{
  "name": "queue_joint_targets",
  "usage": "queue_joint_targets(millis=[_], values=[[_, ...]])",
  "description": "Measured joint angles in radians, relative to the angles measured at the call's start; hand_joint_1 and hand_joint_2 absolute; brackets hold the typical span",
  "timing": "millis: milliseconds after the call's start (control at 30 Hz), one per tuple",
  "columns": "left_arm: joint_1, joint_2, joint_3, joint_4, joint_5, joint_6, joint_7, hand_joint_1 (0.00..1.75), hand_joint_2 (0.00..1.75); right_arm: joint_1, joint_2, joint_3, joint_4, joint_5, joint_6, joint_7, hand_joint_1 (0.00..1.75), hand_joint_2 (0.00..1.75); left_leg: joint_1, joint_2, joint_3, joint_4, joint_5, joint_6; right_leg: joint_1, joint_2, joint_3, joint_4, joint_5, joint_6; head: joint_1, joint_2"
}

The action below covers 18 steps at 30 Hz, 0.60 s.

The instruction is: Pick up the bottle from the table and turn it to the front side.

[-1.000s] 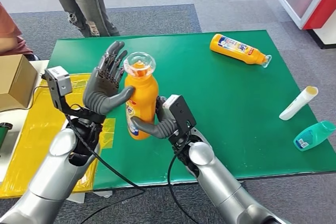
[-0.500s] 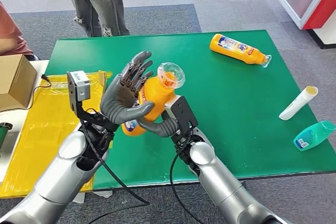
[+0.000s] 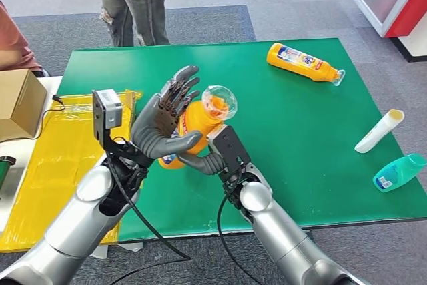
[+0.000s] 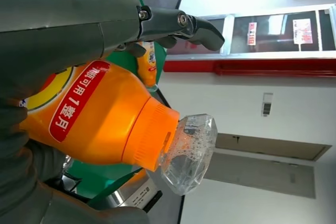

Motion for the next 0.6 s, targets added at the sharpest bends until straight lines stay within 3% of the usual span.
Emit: queue_joint_targets(millis=[600], values=[[0.023,0.010,-0.003,-0.012,-0.187,0.084,-0.048,0.00,1.75,-0.002,-0.005,-0.008,-0.015,0.082,-0.071,0.003,1.75,1.75,0.000,0.000,0.000,0.000,0.000,0.000,0.000,0.000,0.000,0.000,0.000,0.000,0.000,0.000]])
